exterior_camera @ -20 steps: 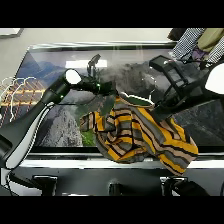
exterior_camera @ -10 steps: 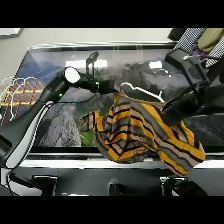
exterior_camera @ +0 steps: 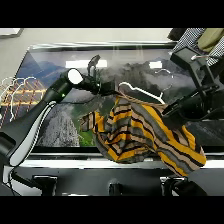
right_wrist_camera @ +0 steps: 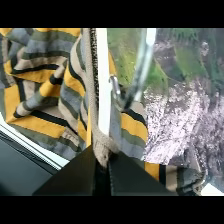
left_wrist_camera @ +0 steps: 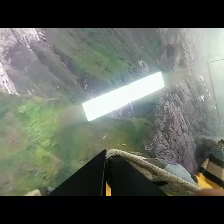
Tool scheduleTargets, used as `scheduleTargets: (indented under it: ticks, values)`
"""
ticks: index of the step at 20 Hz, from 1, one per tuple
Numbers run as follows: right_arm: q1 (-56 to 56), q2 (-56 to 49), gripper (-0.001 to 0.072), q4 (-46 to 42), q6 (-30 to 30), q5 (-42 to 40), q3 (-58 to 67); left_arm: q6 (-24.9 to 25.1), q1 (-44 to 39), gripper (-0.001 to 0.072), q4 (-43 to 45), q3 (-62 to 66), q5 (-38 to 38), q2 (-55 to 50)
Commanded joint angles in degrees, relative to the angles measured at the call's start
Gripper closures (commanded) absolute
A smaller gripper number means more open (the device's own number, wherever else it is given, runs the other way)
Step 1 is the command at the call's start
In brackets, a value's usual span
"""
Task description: Fold the clothes and pants, and hang the long-sleeved shirts on hangers.
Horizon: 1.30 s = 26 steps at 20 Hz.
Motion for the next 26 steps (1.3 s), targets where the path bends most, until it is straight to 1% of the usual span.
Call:
scheduleTargets:
  ticks: [1, 5, 11, 14, 17, 18, 21, 23, 24, 26]
  values:
    - [0.02, 0.0, 0.0691, 1.07, -0.44, 0.2, 0.04, -0.02, 0.07, 0.0682, 0.09, 0.04, 0.37, -0.37]
    - [0.02, -2.6, 0.0691, 1.11, -0.72, 4.24, 0.04, 0.0, 0.09, 0.0682, -0.57, 0.76, 2.1, -0.35]
    - [0.02, -7.98, 0.0691, -0.04, -3.67, 1.95, 0.04, 0.17, 0.52, 0.0682, -0.52, 5.55, 1.81, -0.02]
    - [0.02, -11.34, 0.0691, 2.14, -8.02, -3.34, 0.04, 0.24, 1.05, 0.0682, -0.31, 9.44, -1.7, 0.07]
    - [0.04, -15.63, 0.0691, 9.92, -12.7, -8.83, 0.04, 0.2, 1.97, 0.0682, 0.66, 15.61, -7.58, 0.22]
    - [0.04, -16.87, 0.0691, 11.98, -12.98, -11.08, 0.04, 0.17, 2.4, 0.0682, 0.96, 17.25, -9.42, 0.66]
    - [0.04, -19.52, 0.0691, 15.37, -15.74, -19.63, 0.04, -0.04, 3.91, 0.0682, 0.96, 17.68, -13.44, 5.25]
    - [0.72, -21.55, 0.0691, 19.12, -17.68, -24.46, 0.04, -0.63, 4.44, 0.0682, 1.18, 17.68, -16.59, 9.03]
    - [2.1, -22.34, 0.0691, 18.91, -19.17, -26.32, 0.07, -1.38, 4.46, 0.0682, 1.53, 17.68, -18.18, 10.95]
    - [6.08, -23.39, 0.0691, 18.14, -21.88, -30.05, 0.07, -4.02, 4.35, 0.0682, 5.14, 17.66, -21.97, 14.34]
